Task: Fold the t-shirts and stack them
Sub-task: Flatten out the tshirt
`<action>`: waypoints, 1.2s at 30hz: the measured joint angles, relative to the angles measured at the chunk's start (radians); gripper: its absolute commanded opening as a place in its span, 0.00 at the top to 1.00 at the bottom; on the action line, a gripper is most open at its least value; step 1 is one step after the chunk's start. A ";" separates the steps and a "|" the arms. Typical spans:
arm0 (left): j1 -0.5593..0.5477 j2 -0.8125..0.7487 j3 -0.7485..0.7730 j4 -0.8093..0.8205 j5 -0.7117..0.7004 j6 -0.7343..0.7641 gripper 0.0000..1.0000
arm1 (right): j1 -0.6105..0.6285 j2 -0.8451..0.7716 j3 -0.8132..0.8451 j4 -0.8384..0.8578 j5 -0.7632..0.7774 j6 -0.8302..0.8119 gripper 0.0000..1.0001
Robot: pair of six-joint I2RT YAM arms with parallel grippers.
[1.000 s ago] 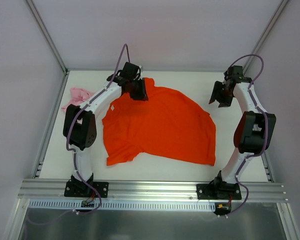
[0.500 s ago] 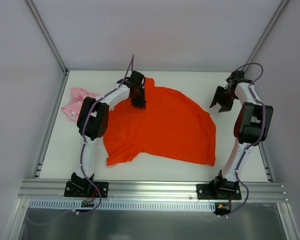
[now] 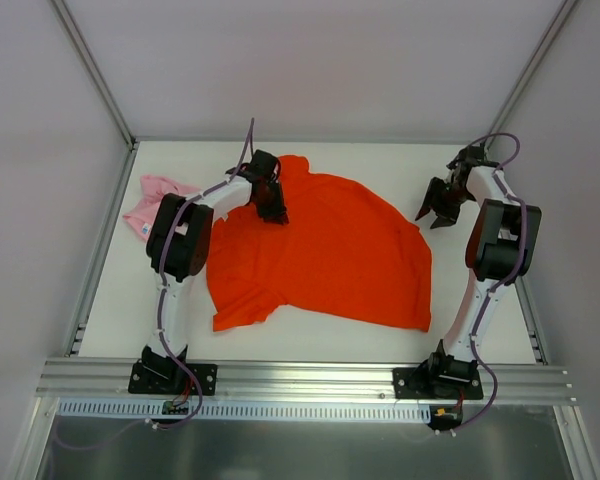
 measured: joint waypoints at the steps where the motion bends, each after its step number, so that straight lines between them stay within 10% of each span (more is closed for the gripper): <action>1: 0.006 -0.006 -0.014 0.013 0.007 -0.010 0.78 | 0.000 0.000 0.000 0.000 0.000 0.000 0.45; 22: 0.046 -0.067 -0.138 0.113 0.043 -0.043 0.78 | 0.055 0.035 -0.007 -0.002 0.009 -0.011 0.53; 25: 0.046 -0.067 -0.138 0.113 0.043 -0.043 0.79 | 0.062 0.036 -0.007 -0.002 0.018 -0.017 0.62; 28: 0.046 -0.067 -0.138 0.113 0.043 -0.043 0.78 | 0.063 0.042 -0.007 -0.002 0.023 -0.023 0.97; 36: 0.047 -0.067 -0.138 0.111 0.042 -0.042 0.82 | 0.069 0.042 -0.006 -0.003 0.053 -0.023 0.99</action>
